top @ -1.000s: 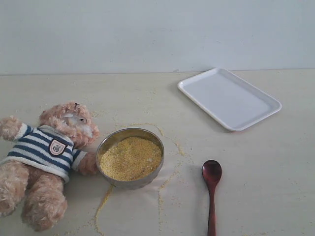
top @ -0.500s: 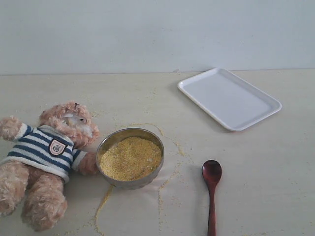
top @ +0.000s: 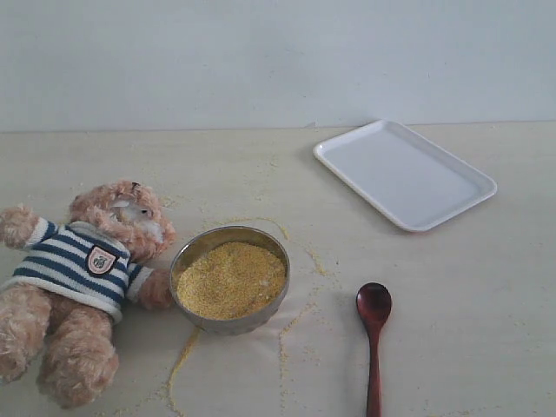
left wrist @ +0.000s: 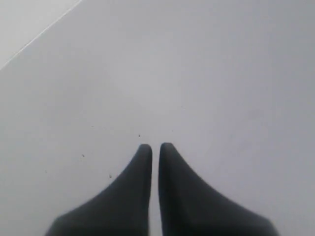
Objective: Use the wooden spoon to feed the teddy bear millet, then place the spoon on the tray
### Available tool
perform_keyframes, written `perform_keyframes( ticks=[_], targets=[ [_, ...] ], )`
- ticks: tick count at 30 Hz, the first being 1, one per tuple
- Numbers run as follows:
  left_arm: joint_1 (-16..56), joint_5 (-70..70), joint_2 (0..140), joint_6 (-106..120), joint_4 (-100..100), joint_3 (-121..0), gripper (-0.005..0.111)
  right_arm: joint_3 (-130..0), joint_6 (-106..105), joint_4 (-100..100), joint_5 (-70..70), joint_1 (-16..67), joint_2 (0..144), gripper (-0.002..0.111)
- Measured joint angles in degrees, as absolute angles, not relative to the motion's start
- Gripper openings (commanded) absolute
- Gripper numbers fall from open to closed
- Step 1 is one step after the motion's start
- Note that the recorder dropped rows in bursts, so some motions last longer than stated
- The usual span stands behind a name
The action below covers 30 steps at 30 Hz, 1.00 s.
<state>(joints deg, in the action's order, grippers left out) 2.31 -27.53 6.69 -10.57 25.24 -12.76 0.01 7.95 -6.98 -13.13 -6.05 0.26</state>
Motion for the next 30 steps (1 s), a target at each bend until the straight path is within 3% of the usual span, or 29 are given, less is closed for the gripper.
perform_keyframes(
  ticks=[3,11,17,23,26,30],
  targets=[
    [2.31,-16.36,17.88,-3.33,16.18,-23.19,0.005,0.01,7.95,-6.88,-12.86,-6.05,0.26,0.000],
    [2.31,36.99,53.59,6.46,5.95,-50.39,0.005,0.01,7.95,-6.84,-12.74,-6.05,0.26,0.000],
    [2.31,52.63,67.16,11.70,9.34,-55.08,0.005,0.01,7.95,-6.84,-12.74,-6.05,0.26,0.000],
    [2.31,56.40,70.63,15.52,9.96,-52.41,0.005,0.01,7.95,-6.84,-12.74,-6.05,0.26,0.000],
    [2.31,55.98,70.87,20.61,11.08,-50.78,0.018,0.01,7.95,-6.84,-12.61,-6.05,0.26,0.000],
    [2.31,53.93,71.18,30.66,16.03,-48.03,0.064,0.01,7.95,-6.84,-12.51,-6.05,0.26,0.000]
  ],
)
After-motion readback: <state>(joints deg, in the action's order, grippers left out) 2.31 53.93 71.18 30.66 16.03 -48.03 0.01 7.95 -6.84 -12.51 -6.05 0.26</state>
